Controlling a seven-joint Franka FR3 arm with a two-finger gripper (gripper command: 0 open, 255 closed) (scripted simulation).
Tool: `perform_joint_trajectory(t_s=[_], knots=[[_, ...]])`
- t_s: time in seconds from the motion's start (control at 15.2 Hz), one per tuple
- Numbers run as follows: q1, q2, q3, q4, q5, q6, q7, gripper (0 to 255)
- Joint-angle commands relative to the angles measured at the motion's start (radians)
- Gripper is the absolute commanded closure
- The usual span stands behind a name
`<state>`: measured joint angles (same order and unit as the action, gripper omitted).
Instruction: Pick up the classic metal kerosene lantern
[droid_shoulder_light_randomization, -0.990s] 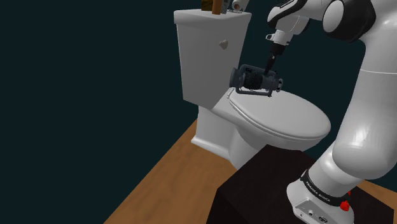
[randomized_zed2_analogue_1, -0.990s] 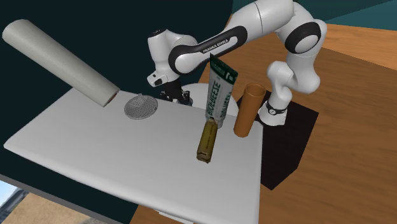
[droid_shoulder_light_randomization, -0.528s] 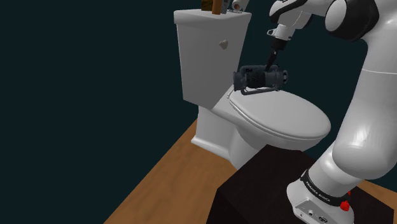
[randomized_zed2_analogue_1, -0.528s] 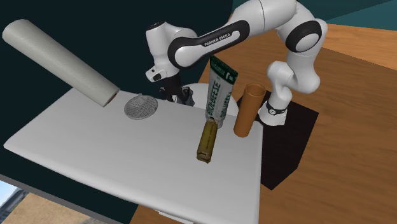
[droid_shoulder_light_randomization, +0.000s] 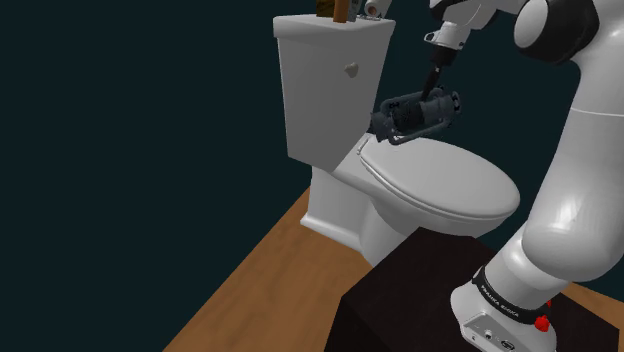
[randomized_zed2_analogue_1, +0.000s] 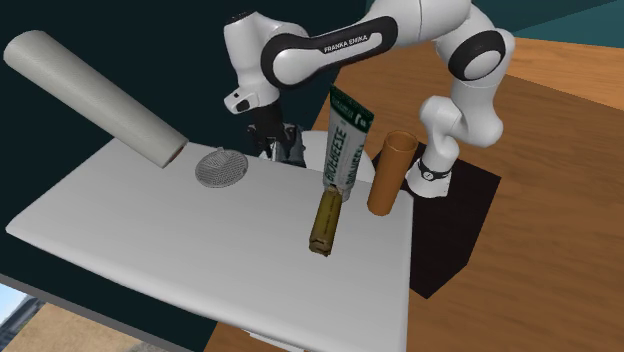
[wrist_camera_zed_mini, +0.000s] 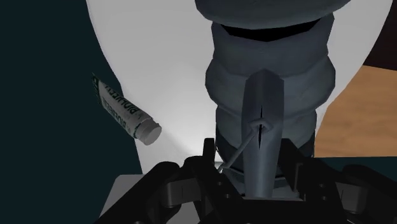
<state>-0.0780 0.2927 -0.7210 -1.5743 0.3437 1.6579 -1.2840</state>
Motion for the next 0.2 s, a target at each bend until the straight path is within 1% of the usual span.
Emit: perform_joint_trajectory(t_s=[0.0,0.13], knots=[[0.0,-0.008,-0.002,0.02,-0.005,-0.023,0.007,255],[0.0,-0.008,-0.002,0.022,-0.005,-0.025,0.007,255]])
